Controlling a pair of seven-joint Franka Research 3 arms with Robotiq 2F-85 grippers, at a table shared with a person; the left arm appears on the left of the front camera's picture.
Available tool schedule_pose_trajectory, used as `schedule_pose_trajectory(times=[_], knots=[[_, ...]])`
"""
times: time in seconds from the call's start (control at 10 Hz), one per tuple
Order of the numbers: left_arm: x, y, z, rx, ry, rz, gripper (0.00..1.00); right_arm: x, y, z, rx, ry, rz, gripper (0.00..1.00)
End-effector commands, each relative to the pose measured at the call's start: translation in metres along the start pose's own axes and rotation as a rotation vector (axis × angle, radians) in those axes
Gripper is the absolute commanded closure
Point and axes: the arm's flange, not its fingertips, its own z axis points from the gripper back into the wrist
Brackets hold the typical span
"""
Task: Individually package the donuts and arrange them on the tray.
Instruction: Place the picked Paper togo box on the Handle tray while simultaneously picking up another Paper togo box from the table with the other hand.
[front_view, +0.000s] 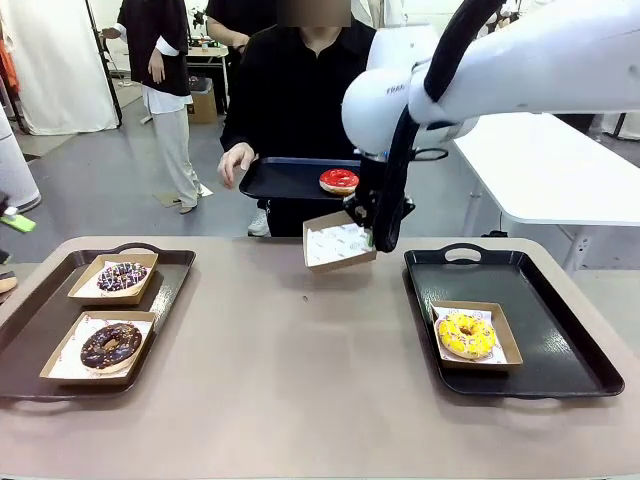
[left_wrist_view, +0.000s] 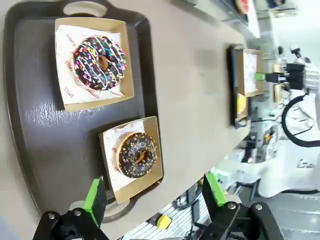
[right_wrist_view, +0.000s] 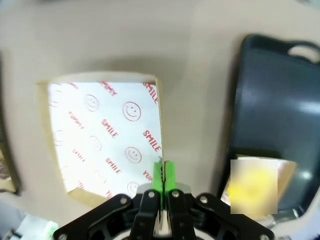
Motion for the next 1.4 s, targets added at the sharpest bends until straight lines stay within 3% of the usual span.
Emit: schedule_pose_trajectory(times=[0.0, 0.3, 0.7, 0.8, 1.3], knots=[[-0.028, 0.028, 0.012, -0.183, -0.07, -0.008, 0.0, -0.002, 0.002, 0.024, -0.041, -0.018, -0.061, 1.0], [-0.057, 0.075, 0.029, -0.372, -0.146, 0.081, 0.0, 0.014, 0.006, 0.044, -0.024, 0.01, -0.094, 1.0], [-0.067, 0.123, 0.033, -0.434, -0.168, 0.221, 0.0, 0.048, 0.012, 0.039, -0.031, 0.069, -0.119, 1.0], [-0.078, 0.108, 0.028, -0.396, -0.15, 0.196, 0.0, 0.053, 0.01, 0.036, -0.028, 0.077, -0.112, 1.0], [-0.078, 0.108, 0.028, -0.396, -0.15, 0.196, 0.0, 0.042, 0.006, 0.031, -0.014, 0.061, -0.1, 1.0]])
